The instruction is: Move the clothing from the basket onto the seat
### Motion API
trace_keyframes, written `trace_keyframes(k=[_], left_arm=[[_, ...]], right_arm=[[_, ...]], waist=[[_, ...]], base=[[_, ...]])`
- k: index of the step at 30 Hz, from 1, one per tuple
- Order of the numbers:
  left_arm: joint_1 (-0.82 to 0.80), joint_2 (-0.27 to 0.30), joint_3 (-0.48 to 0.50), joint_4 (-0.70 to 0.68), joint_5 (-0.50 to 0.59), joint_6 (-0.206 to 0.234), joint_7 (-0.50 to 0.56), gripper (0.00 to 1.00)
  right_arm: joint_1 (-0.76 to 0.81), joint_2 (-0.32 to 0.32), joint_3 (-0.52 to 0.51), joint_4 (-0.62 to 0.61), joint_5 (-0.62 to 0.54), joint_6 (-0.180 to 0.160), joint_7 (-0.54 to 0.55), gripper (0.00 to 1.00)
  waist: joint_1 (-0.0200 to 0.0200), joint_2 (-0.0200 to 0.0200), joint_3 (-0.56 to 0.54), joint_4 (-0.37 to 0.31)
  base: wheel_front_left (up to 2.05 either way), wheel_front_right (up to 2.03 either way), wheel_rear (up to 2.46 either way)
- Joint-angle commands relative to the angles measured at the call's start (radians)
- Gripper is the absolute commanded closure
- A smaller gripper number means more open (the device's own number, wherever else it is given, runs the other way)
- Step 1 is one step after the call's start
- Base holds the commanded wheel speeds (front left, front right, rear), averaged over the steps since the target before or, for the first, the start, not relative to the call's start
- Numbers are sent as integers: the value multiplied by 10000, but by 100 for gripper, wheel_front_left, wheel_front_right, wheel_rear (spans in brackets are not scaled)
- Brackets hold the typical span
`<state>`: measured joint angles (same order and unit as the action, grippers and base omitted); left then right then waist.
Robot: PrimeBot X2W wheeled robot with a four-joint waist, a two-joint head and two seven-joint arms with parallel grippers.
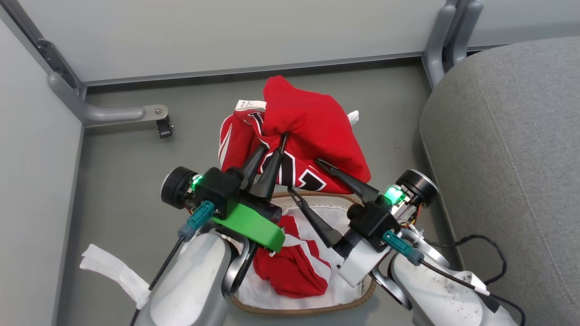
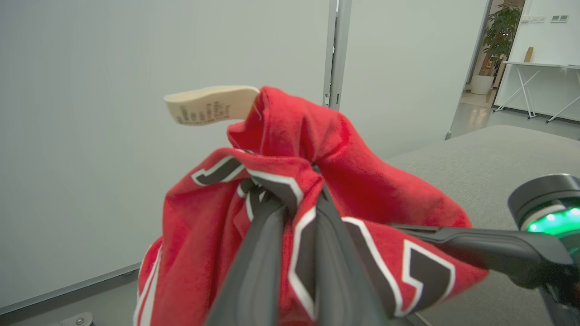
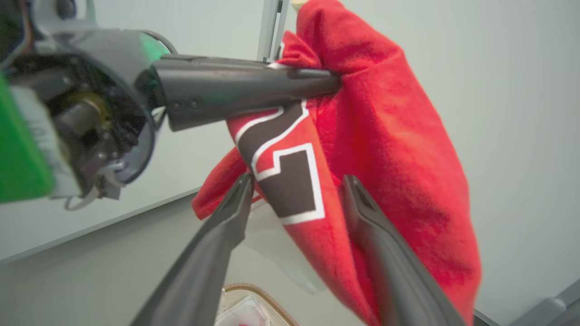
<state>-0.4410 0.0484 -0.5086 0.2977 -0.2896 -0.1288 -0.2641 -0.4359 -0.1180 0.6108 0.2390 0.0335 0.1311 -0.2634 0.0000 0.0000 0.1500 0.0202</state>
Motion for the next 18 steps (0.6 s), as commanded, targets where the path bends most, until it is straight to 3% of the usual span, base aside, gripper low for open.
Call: trace_keyframes(k=[1,9,15,16,17,18], left_arm=[[-60,39,-9,19,-41,12,-5,100],[-134,38,-254,56,-190,58,-5,100],[-140,39,-398,76,-288,99,-5,100],[-142,39,-425,71,-304,109,-5,100],[-140,39,-462,73,-326,118,-5,100],[-135,39,-482,78,-372,125,-5,100]], right_arm=[[-177,73,-33,212,-177,-7,-21,0],[-625,464,-161,1222,-710,-7,-20,0],[-811,592,-353,1611,-458,-7,-20,0],[-861,605,-389,1656,-404,-7,-21,4],[-899,626,-422,1710,-340,-7,-20,51],[-903,638,-429,1749,-258,-7,-20,82]], waist=[[0,0,17,32],[0,0,96,162],[0,0,152,239],[0,0,163,248],[0,0,175,262],[0,0,183,274]], base=[[0,0,0],[0,0,0],[0,0,0],[0,0,0],[0,0,0],[0,0,0]])
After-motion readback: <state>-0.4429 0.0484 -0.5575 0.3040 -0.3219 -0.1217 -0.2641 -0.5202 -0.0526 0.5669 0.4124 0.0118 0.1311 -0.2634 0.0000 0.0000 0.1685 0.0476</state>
